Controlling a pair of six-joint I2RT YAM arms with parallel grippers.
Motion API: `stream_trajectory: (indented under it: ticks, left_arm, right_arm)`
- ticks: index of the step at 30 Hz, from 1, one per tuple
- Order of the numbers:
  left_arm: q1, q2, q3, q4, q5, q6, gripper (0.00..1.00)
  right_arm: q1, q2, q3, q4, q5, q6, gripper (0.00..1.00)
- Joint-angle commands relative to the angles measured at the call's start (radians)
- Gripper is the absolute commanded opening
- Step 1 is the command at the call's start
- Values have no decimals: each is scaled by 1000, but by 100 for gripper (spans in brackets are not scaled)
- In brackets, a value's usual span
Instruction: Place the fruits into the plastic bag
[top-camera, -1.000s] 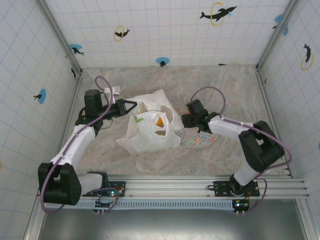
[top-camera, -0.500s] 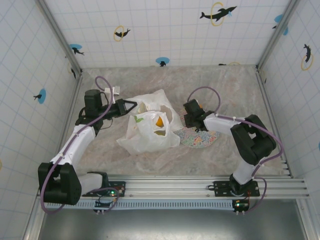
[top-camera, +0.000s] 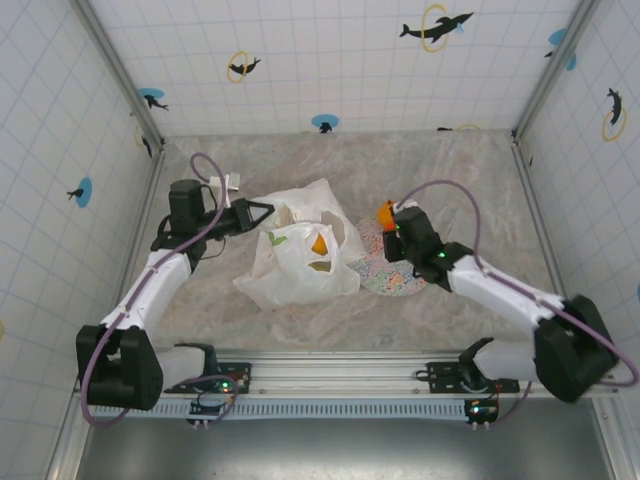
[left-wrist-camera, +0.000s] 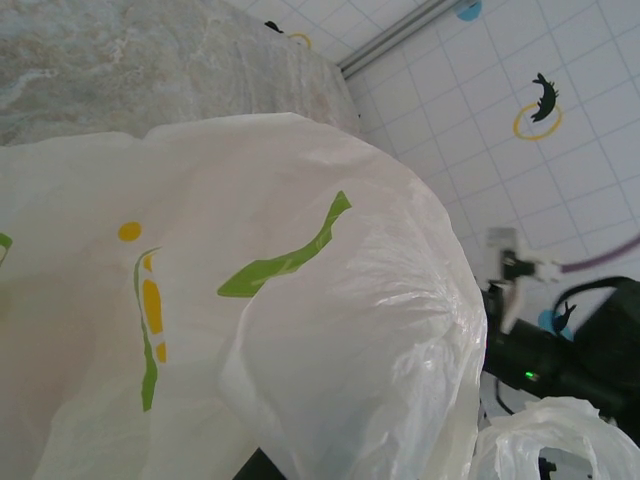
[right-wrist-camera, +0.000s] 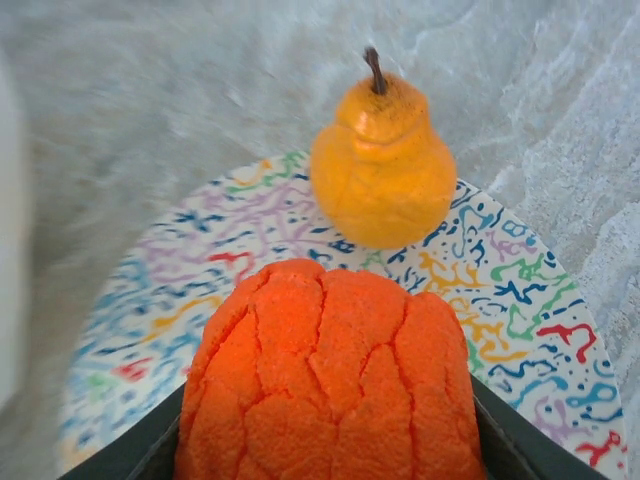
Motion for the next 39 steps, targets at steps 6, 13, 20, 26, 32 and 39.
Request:
stream_trajectory:
  ticks: [6,13,20,26,32,39]
  left_arm:
    - [-5,-20,-20,22,11,-3,0]
    - [-31,-23,-23,17,12,3,0]
    - [-51,-16,-26,22,10,4,0]
    - [-68,-9,-17,26,29,19,0]
    - [-86,-2,-5,29,36,22,0]
    - [-90,2,6,58,29,-4,0]
  right_arm:
    - [108,-259,-52,-77,-358,2,49]
    - [222,-205,-49,-53,-413,-56,48]
    - [255,-157,-75,61,-447,-56,48]
    - [257,-55,-21,81,-360,-54,47]
    - [258,41,15,160,-328,-47,47]
    - [249,129,13,188,-263,-21,47]
